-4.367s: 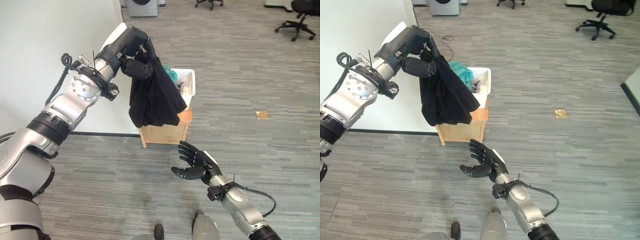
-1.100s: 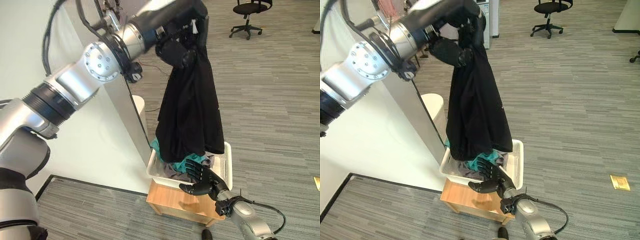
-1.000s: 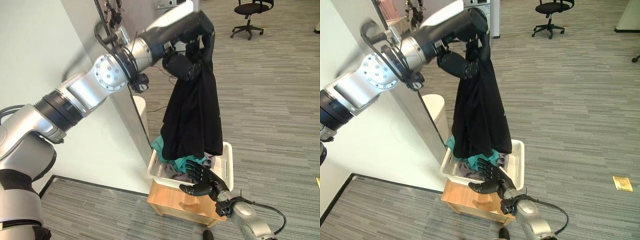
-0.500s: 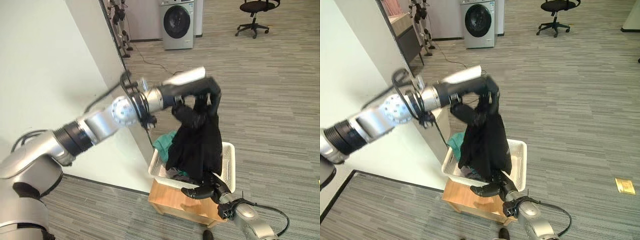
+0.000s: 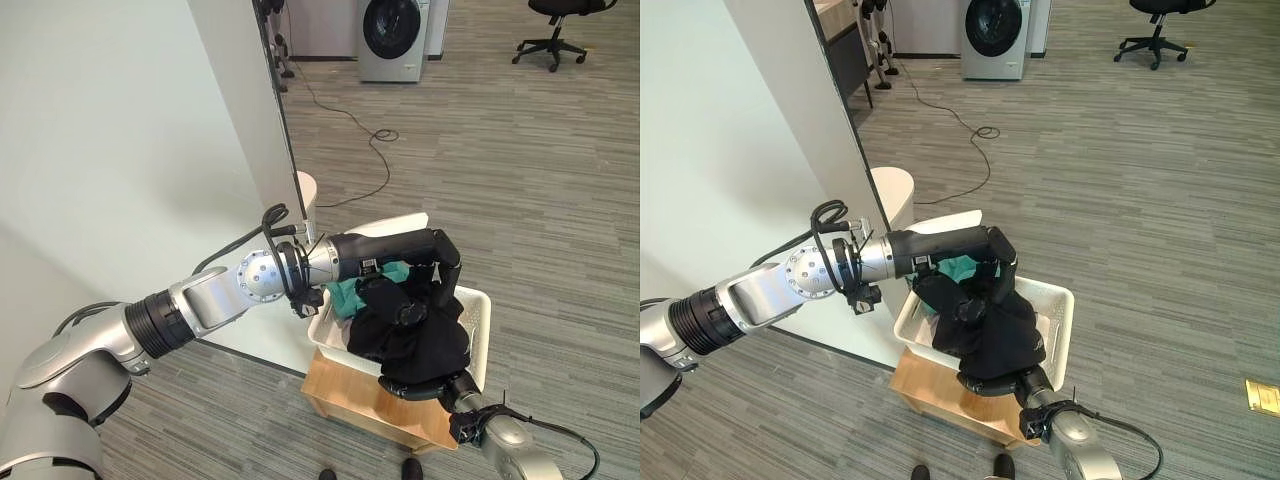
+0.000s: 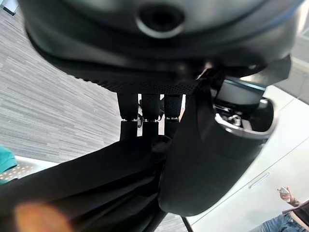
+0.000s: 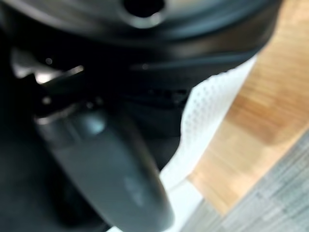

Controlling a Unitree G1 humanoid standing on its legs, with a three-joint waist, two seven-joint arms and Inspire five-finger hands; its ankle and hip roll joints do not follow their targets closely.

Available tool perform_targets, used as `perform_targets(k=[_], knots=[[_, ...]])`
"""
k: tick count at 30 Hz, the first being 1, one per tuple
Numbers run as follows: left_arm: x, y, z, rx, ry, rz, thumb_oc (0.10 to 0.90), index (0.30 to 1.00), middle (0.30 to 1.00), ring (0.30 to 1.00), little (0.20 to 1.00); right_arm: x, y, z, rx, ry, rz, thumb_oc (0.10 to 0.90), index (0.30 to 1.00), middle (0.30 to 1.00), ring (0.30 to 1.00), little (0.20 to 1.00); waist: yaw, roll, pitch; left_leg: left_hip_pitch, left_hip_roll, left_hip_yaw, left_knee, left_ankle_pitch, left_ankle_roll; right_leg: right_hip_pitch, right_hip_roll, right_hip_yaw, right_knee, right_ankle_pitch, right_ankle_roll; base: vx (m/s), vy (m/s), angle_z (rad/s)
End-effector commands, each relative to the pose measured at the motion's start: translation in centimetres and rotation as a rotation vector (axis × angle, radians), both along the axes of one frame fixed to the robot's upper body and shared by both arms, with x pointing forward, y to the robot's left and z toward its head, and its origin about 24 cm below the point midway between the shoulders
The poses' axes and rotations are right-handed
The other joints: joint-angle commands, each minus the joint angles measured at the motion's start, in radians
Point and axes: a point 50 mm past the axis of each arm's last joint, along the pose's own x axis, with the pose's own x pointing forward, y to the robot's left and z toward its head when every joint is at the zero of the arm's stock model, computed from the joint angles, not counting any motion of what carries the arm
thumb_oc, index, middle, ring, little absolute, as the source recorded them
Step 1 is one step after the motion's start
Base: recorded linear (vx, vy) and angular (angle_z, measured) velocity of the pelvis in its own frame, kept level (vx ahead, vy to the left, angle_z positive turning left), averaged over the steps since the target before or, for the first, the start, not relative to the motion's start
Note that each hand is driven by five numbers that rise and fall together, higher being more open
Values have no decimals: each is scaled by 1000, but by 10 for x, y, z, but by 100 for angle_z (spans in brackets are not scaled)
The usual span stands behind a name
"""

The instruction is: Pick up bed clothes into laundry basket.

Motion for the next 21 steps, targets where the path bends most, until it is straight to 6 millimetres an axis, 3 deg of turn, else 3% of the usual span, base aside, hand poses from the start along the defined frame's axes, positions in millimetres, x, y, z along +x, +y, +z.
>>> perform_targets(k=[1, 6, 15, 20, 21], knots=[[10, 3, 75, -256, -180, 32, 400, 300, 300, 300, 300, 27, -10, 46, -14, -255, -34, 800, 900, 900, 900, 900, 8, -46, -29, -74, 21, -14, 10, 34, -33, 71, -19, 38, 89, -160, 53, 0, 0, 0], [5, 9, 81, -237, -210, 24, 400, 300, 300, 300, 300, 21, -27, 40, -59, -220, -92, 800, 900, 900, 900, 900, 5, -45, -28, -71, 22, -10, 9, 33, -34, 72, -20, 40, 86, -159, 54, 0, 0, 0], [2, 17, 88, -223, -234, 30, 400, 300, 300, 300, 300, -11, -68, 42, -153, -167, -178, 800, 900, 900, 900, 900, -22, -54, -17, -78, 24, -1, 7, 31, -34, 55, -23, 47, 96, -157, 57, 0, 0, 0], [3, 19, 95, -199, -274, 40, 400, 300, 300, 300, 300, -23, -85, 63, -207, -206, -164, 800, 900, 900, 900, 900, -45, -74, -11, -81, 27, 11, 4, 28, -34, 42, -22, 64, 96, -147, 63, -1, 10, -3], [3, 20, 97, -197, -287, 46, 400, 300, 300, 300, 300, -22, -90, 78, -221, -253, -154, 800, 900, 900, 900, 900, -54, -80, -10, -82, 28, 16, 2, 27, -34, 38, -22, 69, 95, -145, 64, 0, 0, 0]])
